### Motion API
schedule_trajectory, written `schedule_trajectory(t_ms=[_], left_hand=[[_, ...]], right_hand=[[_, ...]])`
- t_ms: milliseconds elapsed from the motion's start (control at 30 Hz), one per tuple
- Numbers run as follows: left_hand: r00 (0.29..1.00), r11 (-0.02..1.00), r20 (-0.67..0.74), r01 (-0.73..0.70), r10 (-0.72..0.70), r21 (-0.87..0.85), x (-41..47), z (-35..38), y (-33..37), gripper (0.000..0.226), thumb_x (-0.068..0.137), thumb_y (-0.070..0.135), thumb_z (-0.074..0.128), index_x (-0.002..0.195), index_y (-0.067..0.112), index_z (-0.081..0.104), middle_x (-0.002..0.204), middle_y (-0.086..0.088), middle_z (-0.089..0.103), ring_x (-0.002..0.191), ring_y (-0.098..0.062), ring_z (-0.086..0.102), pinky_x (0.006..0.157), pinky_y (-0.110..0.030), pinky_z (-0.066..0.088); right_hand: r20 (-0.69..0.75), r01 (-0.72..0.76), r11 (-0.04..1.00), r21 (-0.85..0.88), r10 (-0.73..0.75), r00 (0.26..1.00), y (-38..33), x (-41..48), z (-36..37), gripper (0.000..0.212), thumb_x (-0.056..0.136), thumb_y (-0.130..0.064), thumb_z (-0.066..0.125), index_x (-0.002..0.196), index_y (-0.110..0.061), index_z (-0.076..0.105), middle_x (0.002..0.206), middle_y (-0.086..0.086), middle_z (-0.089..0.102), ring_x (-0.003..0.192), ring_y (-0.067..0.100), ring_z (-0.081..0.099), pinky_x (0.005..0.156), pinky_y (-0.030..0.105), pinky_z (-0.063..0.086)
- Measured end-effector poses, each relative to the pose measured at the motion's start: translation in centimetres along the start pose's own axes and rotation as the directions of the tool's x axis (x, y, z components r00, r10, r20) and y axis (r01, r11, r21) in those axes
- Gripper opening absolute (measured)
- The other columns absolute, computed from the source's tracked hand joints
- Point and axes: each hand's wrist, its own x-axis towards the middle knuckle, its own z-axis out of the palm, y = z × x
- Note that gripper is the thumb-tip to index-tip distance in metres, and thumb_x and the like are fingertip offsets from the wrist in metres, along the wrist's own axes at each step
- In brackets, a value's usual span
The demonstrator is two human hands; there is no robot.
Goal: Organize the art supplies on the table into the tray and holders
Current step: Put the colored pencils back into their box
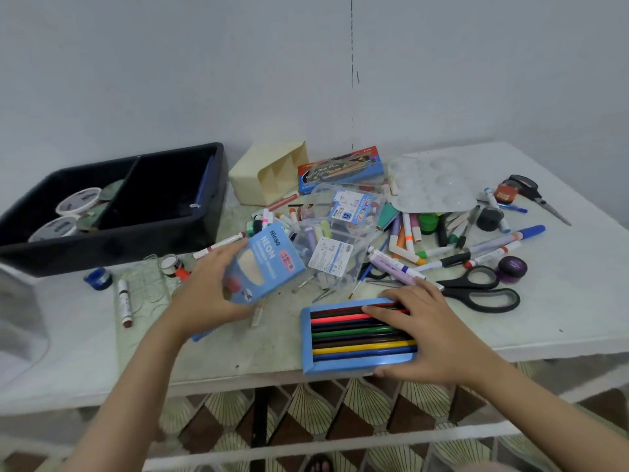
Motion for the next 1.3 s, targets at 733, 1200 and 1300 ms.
schedule_trajectory(t_ms=[733,1200,1300], left_hand=[[0.979,0.982,0.155,0.108,-0.132,0.156,-6.9,2.1,-0.6,0.073,0.045,0.066,0.055,0.114,0.069,0.031,0.139,0.018,0.021,0.116,-0.001,0.017,0.111,-0.043,0.023],[0.986,0.989,0.151,0.089,-0.070,-0.119,-8.8,0.5,-0.1,0.078,0.055,0.034,0.079,0.113,0.072,0.043,0.124,0.050,0.021,0.114,0.024,0.022,0.084,-0.027,0.051],[0.988,0.990,0.147,0.071,-0.053,-0.118,-8.6,0.7,0.1,0.078,0.055,0.037,0.079,0.113,0.072,0.042,0.126,0.047,0.021,0.118,0.017,0.023,0.083,-0.028,0.052]], right_hand=[[-0.108,0.044,0.999,0.022,-0.042,0.993,0.4,-0.3,-0.1,0.080,0.067,-0.084,0.046,0.131,-0.035,0.053,0.127,-0.001,0.052,0.124,0.016,0.040,0.112,0.045,0.019],[-0.234,-0.037,0.999,0.002,0.036,0.971,0.3,0.4,-1.2,0.085,0.070,-0.085,0.040,0.129,-0.027,0.058,0.124,0.008,0.054,0.116,0.025,0.044,0.104,0.043,0.024],[-0.239,-0.049,0.999,-0.002,0.047,0.970,0.3,0.4,-1.3,0.086,0.070,-0.086,0.039,0.129,-0.027,0.058,0.125,0.009,0.054,0.117,0.026,0.044,0.103,0.047,0.027]])
